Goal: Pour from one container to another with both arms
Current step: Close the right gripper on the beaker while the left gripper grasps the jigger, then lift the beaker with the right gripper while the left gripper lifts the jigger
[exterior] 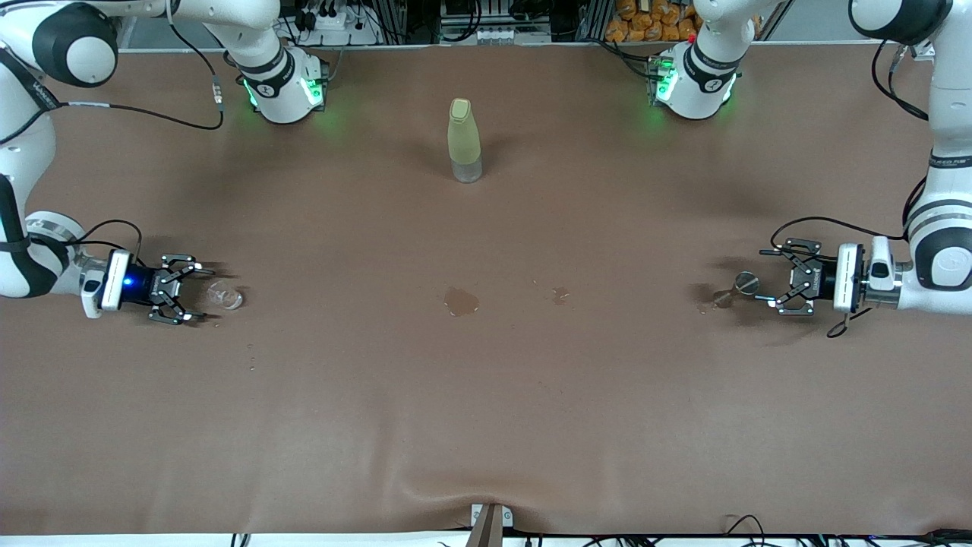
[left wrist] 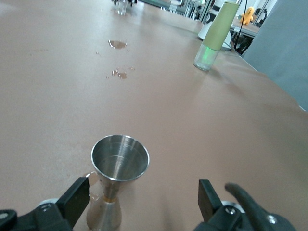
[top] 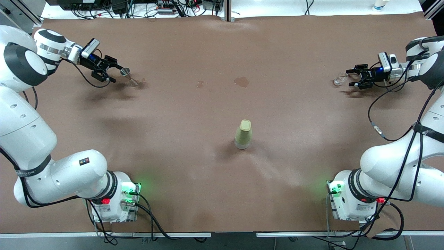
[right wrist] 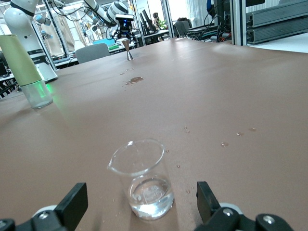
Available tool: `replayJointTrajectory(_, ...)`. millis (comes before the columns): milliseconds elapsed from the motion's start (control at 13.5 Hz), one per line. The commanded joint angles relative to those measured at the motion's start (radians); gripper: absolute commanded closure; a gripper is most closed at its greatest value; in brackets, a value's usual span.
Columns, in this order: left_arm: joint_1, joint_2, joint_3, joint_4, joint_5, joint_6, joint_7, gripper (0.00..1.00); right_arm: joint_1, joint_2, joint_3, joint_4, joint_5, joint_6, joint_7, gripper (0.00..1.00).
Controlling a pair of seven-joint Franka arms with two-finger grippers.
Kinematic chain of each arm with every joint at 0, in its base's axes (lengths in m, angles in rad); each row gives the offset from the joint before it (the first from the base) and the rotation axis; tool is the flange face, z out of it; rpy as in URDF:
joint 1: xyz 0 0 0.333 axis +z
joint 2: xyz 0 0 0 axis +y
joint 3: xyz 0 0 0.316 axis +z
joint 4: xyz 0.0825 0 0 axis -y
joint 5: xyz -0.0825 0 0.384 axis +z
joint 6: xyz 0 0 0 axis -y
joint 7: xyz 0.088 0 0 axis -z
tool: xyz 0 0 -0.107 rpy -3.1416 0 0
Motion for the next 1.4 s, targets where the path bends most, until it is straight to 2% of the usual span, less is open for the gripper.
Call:
replayJointTrajectory(0,0.013,0.049,-0.003,0.019,-0.046,-0.016,0.056,0.00,-0.018,0.042,0.020,0.031,0.045,-0.022,-0.028,0.00)
replayJointTrajectory(443,0.031,0.114,-0.003,0.034,-0.068,-0.004,0.056,0.00,-0.021,0.056,0.032,0.031,0.062,-0.046,-0.031,0.00)
replayJointTrajectory(517,0.031,0.114,-0.003,0.034,-0.071,0.002,0.056,0.00,-0.023,0.058,0.032,0.031,0.062,-0.046,-0.037,0.03)
replayJointTrajectory(590,0.028,0.114,-0.003,0.034,-0.072,0.003,0.056,0.00,-0.021,0.058,0.032,0.034,0.062,-0.046,-0.040,0.14)
replayJointTrajectory(664,0.023,0.114,-0.003,0.034,-0.080,0.005,0.056,0.00,-0.021,0.061,0.032,0.038,0.062,-0.046,-0.040,0.20)
replayJointTrajectory(738,0.022,0.114,-0.003,0.034,-0.092,0.011,0.057,0.00,-0.021,0.065,0.032,0.040,0.062,-0.046,-0.040,0.21)
replayJointTrajectory(886,0.019,0.114,-0.004,0.034,-0.106,0.031,0.057,0.09,-0.020,0.073,0.032,0.041,0.062,-0.046,-0.042,0.25)
replayJointTrajectory(1033,0.016,0.115,-0.012,0.033,-0.108,0.062,0.057,0.12,-0.020,0.078,0.032,0.046,0.062,-0.048,-0.042,0.25)
replayJointTrajectory(1107,0.010,0.115,-0.012,0.033,-0.109,0.069,0.057,0.17,-0.018,0.078,0.032,0.047,0.062,-0.049,-0.042,0.25)
replayJointTrajectory(1329,0.002,0.117,-0.013,0.031,-0.111,0.071,0.057,0.21,-0.014,0.081,0.035,0.052,0.062,-0.049,-0.044,0.25)
